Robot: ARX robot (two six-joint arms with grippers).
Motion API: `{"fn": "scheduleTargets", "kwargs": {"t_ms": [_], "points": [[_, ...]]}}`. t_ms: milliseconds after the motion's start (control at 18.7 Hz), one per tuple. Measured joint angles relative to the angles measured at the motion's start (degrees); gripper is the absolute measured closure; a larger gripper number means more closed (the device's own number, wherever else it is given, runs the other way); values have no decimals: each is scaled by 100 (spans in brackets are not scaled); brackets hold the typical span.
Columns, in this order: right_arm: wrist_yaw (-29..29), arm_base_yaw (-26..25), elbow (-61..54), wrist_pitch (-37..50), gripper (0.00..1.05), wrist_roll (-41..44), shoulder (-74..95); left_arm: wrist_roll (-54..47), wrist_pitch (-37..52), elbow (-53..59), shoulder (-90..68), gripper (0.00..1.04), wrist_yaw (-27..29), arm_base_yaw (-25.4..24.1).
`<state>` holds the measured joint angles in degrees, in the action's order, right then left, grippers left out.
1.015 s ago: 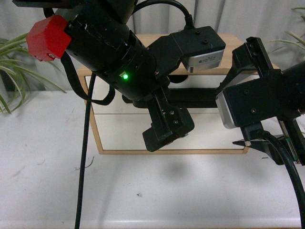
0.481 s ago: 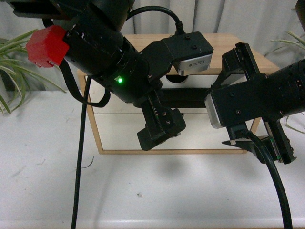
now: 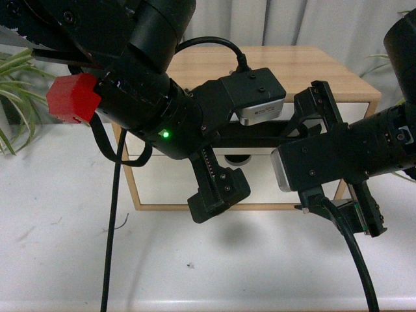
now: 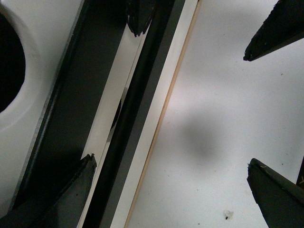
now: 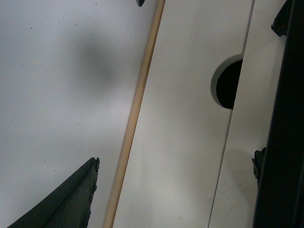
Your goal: Pull drawer
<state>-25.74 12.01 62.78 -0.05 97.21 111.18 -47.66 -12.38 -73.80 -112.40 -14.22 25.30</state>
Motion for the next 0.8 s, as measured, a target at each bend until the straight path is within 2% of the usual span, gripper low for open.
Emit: {"fn": "scheduleTargets", "kwargs": {"t_ms": [427,801], "points": [[-22,13,-216,92,6,-107,-81,31,249,201,39,7,-195,-15],[35,74,-957,157,6,-116,-636,85,529,962,540,7,-295,125]]}}
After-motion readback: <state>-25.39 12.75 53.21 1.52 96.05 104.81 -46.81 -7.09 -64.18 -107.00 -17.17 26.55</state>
